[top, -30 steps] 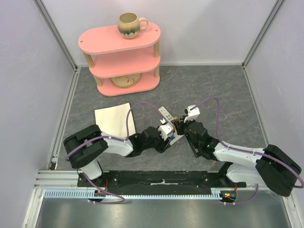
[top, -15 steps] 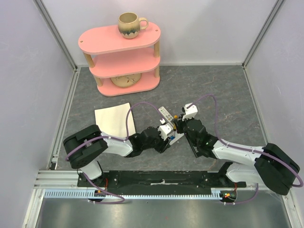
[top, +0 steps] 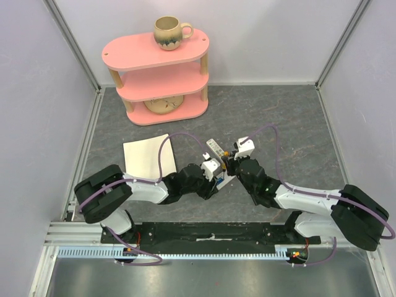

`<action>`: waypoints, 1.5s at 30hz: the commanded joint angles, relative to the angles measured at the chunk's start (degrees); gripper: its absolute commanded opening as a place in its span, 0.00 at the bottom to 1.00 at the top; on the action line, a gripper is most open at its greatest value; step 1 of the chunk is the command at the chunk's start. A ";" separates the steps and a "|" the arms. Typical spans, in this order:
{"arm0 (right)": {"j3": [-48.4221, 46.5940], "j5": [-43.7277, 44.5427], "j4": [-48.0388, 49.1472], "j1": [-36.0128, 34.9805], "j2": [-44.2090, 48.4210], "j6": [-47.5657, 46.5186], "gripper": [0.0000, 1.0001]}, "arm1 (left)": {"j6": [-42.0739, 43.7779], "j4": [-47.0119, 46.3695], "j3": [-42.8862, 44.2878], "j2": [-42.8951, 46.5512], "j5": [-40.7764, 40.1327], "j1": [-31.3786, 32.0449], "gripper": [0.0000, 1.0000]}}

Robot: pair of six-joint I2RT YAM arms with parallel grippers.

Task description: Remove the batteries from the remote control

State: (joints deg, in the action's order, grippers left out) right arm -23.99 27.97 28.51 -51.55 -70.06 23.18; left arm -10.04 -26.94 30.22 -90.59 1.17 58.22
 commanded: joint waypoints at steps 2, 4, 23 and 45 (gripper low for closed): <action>6.31 4.38 2.66 -0.39 3.17 -0.94 0.00 | -6.30 9.71 -1.30 5.41 -1.43 -3.55 0.02; 8.60 4.29 6.62 -0.74 4.14 -0.77 0.00 | -6.92 10.94 -1.21 6.29 0.15 -4.16 0.02; 5.09 9.57 0.50 -9.18 -2.62 -1.56 0.00 | -9.29 12.35 -1.21 3.66 0.24 -5.83 0.02; 6.06 -2.14 -1.70 -9.36 -1.05 -0.76 0.00 | -11.49 11.03 -2.18 -0.91 -1.08 -5.92 0.02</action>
State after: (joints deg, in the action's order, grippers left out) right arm -20.91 26.59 38.61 -60.18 -71.05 23.35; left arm -18.35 -22.24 30.00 -88.16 4.16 53.69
